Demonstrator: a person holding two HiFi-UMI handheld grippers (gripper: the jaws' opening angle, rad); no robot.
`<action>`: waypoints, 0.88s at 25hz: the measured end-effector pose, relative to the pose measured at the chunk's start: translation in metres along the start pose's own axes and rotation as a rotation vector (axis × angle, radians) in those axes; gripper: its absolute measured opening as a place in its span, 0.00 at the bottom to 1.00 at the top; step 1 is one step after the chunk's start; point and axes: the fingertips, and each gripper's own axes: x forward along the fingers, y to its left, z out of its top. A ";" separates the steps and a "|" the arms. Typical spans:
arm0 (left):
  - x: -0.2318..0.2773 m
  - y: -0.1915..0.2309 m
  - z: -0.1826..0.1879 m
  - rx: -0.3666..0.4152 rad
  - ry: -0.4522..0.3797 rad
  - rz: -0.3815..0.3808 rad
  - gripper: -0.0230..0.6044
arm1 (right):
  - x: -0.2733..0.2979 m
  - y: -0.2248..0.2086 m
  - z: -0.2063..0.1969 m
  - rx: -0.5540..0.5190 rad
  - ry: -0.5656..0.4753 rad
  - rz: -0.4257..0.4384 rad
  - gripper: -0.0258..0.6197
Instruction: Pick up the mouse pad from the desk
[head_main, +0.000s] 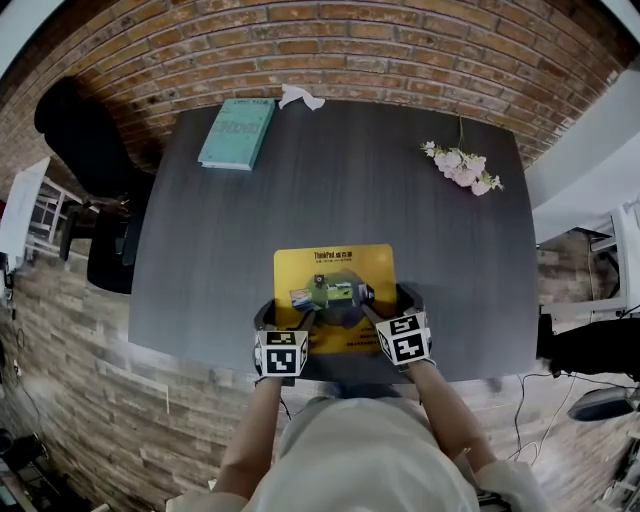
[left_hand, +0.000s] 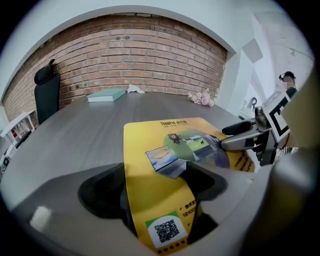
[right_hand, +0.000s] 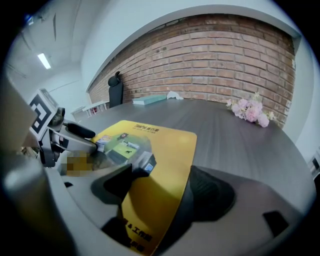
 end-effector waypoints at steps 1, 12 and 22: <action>0.000 0.000 0.000 -0.002 0.000 0.000 0.63 | 0.000 0.000 0.000 0.000 -0.002 -0.002 0.59; 0.001 0.003 0.002 -0.029 0.000 0.043 0.62 | 0.000 0.000 0.001 -0.011 -0.008 0.000 0.57; 0.001 -0.006 0.001 -0.009 0.006 0.028 0.50 | -0.001 0.008 0.002 -0.027 -0.012 -0.002 0.48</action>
